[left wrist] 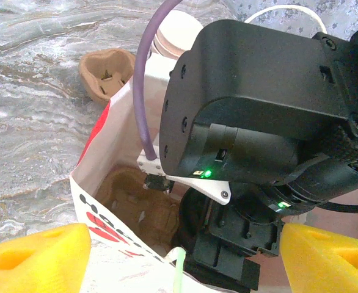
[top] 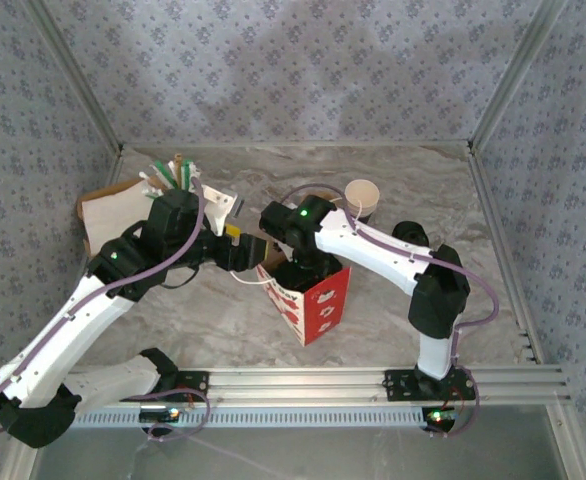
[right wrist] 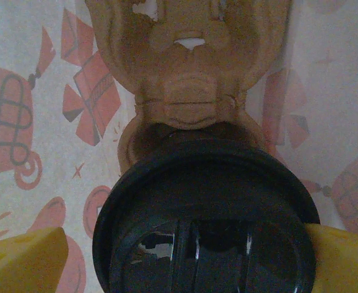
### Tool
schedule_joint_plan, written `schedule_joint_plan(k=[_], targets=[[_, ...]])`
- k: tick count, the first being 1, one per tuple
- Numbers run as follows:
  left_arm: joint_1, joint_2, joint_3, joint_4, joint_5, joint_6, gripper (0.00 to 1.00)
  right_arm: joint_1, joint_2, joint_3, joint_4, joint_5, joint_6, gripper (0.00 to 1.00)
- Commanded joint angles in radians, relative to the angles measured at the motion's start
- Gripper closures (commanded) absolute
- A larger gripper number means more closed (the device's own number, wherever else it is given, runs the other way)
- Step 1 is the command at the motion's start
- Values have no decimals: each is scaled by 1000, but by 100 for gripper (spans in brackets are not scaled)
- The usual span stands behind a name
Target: Pack the takeout coffee
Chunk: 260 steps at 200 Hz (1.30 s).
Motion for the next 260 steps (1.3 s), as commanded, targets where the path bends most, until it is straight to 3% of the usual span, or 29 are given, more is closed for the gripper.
schedule_joint_plan(k=[1,192,260], targets=[[-6,-24,5,11,-16,-2,19,9,-19,41,-42,21,18,2],[-6,-33,-34,3,-44,-28,22,13,-41,13,-28,9,38,0],[-6,-50,-87,37,-18,-57,32,5,-51,26,-27,9,67,0]])
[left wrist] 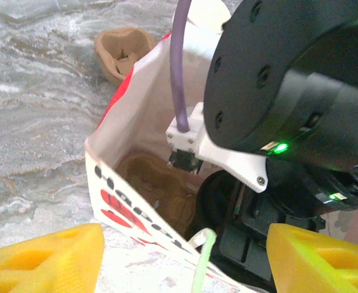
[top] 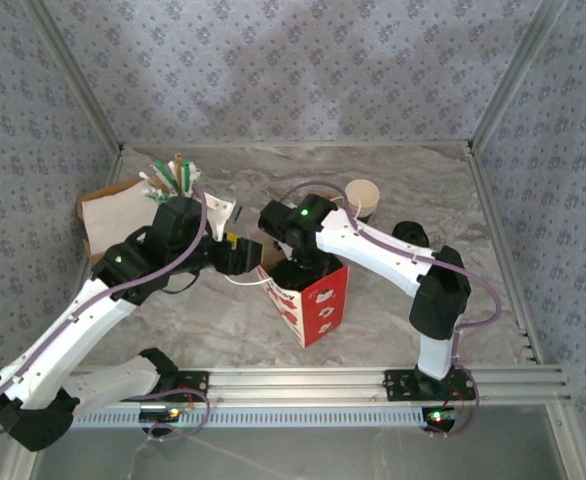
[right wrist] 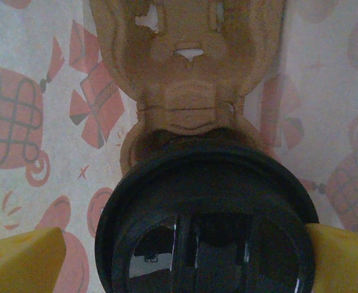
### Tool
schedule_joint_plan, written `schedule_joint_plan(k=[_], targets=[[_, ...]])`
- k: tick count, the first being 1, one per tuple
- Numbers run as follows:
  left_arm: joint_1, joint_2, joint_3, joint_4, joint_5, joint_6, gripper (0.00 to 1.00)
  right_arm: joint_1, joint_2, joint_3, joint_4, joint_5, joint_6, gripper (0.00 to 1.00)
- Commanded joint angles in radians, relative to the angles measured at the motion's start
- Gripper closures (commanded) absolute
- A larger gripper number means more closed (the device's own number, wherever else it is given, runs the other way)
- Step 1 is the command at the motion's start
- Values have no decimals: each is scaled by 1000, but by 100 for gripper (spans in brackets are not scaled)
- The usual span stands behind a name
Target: Pack the takeout coffee
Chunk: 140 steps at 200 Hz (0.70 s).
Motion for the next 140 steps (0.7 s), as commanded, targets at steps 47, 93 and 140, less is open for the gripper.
schedule_joint_plan(k=[47,93,140], targets=[[-10,-30,-36,53,39,-35,37,-6,-28,21,-20,0,41,0],[-13,-40,-50,59,34,-40,37,-2,-38,77,-61,37,50,0],[-14,-46,-56,61,28,-43,37,10,-55,124,-97,64,59,0]])
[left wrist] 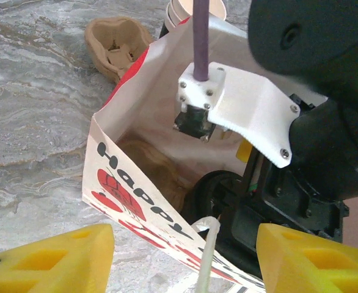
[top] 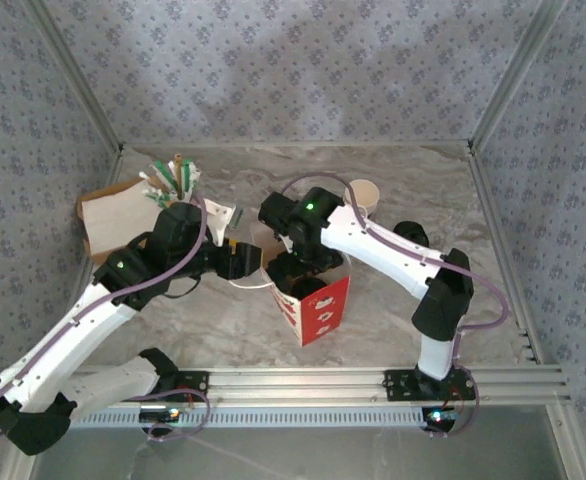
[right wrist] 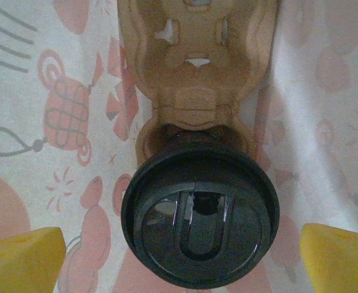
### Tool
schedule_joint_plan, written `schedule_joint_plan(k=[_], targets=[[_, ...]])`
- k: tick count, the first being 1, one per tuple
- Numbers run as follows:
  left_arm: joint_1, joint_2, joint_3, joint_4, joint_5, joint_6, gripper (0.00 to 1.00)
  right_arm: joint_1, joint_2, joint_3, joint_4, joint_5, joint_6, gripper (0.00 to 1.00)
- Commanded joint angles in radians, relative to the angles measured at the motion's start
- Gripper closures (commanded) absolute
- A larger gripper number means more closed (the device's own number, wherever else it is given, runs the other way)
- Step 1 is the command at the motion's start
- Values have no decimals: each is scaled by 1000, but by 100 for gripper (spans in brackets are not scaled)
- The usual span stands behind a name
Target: Pack the takeout coffee
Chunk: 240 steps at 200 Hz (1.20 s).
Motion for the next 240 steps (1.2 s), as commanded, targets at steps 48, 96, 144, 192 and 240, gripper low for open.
schedule_joint_plan(k=[48,96,144,192,240], targets=[[-6,-23,-1,18,-2,-9,36,28,-53,83,-84,51,30,0],[-7,-29,8,13,-15,-7,34,47,-55,152,-120,69,36,2],[-6,-33,20,8,-21,-6,31,60,-68,190,-144,88,41,9],[-6,-43,41,5,-33,-5,26,71,-88,216,-150,99,43,14],[-7,-48,87,-7,-42,2,18,79,-110,226,-155,111,46,17]])
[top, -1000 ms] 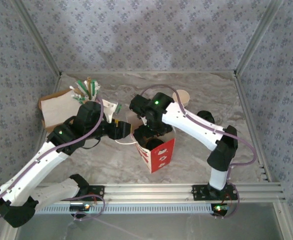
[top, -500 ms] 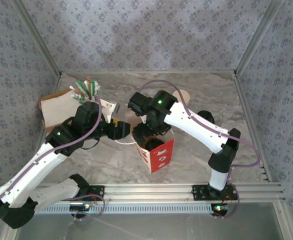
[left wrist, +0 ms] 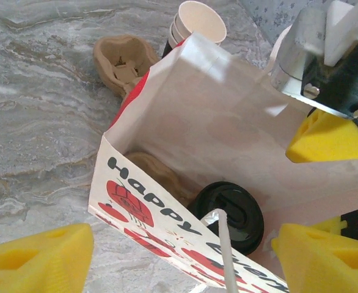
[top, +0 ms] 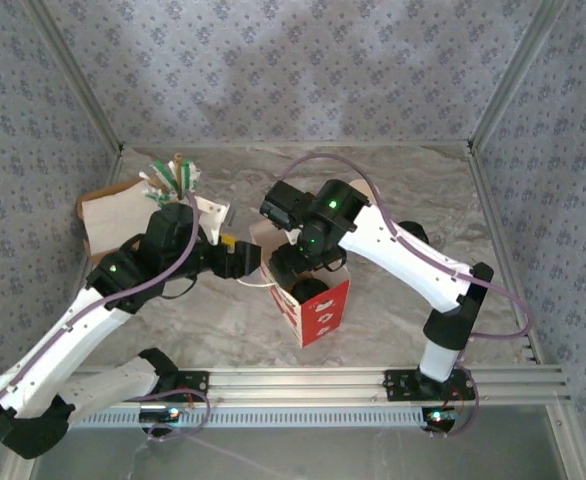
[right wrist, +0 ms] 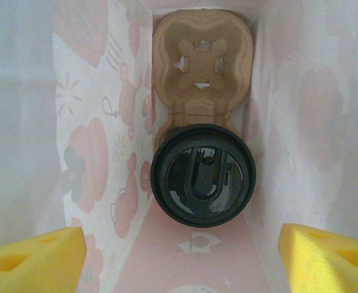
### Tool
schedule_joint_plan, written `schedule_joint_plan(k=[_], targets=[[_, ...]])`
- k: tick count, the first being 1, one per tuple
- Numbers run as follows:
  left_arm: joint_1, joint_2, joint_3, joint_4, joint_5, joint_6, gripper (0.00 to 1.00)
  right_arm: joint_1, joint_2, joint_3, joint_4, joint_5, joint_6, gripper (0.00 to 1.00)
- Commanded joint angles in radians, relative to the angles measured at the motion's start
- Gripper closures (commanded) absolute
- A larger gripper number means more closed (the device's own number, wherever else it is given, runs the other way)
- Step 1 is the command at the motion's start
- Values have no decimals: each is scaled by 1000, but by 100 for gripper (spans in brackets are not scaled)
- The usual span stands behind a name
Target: Pack the takeout coffee
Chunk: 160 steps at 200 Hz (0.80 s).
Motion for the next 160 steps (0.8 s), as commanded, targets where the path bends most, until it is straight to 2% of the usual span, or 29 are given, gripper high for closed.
schedule_joint_plan(k=[1,122,160], targets=[[-7,-22,68,-8,-12,6,18,10,-37,32,-37,24,20,17],[-7,-88,145,-48,-57,14,1,30,-142,0,6,20,27,20],[-6,-131,150,-51,-91,10,0,35,-182,-16,30,14,30,21]])
